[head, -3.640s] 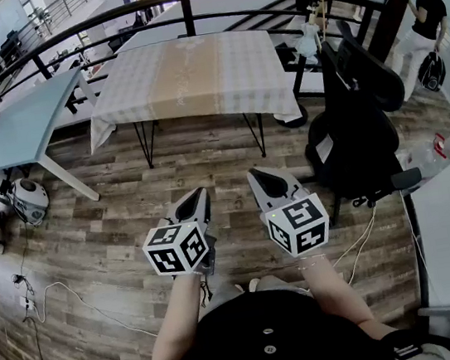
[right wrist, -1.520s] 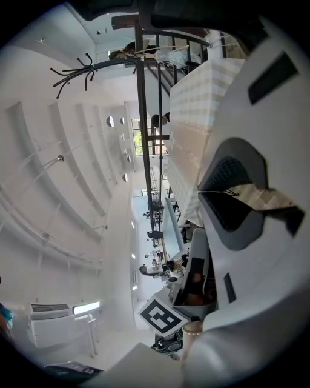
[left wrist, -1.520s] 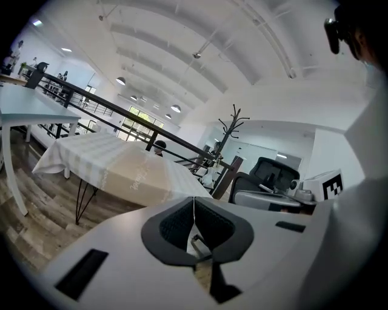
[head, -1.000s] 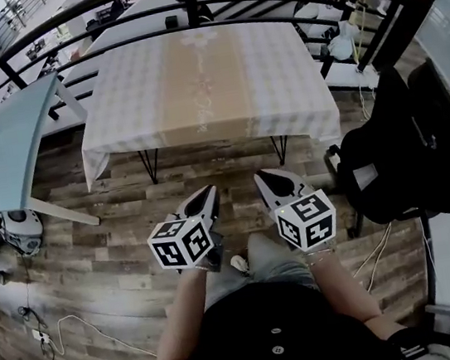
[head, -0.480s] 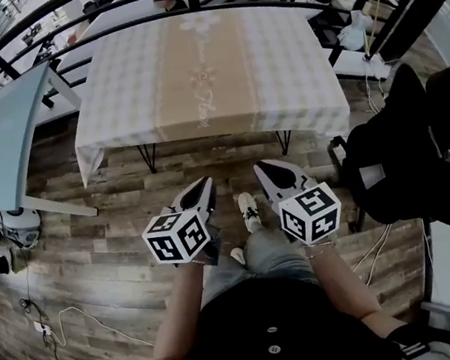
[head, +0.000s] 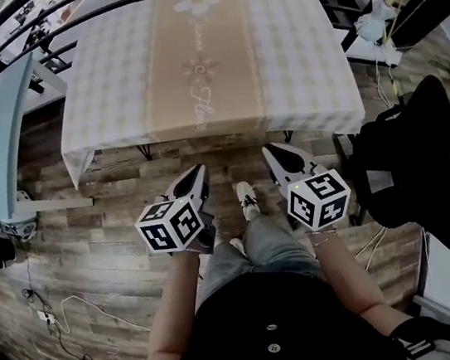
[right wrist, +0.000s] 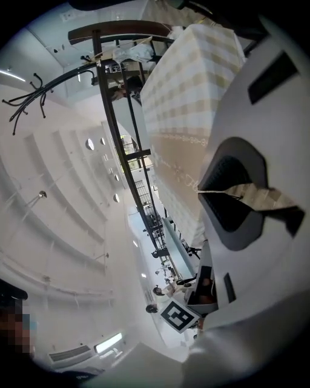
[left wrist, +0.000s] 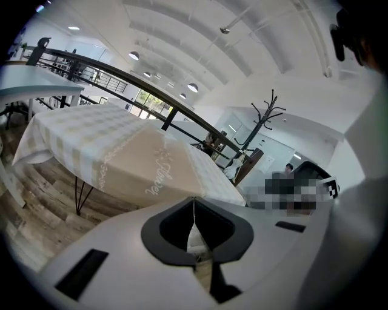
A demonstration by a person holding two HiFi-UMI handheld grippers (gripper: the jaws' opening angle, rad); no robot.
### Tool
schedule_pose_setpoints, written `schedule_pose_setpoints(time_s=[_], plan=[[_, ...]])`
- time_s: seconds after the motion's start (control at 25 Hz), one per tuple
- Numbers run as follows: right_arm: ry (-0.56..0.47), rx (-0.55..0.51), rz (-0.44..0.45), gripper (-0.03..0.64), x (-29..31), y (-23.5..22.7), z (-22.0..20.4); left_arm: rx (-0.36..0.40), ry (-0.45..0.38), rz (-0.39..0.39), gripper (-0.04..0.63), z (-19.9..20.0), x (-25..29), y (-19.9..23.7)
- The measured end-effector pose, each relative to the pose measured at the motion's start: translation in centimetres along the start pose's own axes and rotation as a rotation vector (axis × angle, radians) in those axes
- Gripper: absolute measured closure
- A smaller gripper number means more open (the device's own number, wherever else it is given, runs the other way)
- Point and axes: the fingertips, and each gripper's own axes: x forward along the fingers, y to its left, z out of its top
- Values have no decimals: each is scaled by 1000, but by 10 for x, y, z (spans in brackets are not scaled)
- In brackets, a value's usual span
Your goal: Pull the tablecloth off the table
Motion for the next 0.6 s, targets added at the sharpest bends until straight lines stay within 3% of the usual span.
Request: schedule_pose_setpoints(time_s=[0.52,0.6], plan=[[113,211,-27,586,51,-71,-20,-168,105,10,580,6,73,42],[132,260,-37,550,54,-82,-25,-205,114,24,580,5,80,50]])
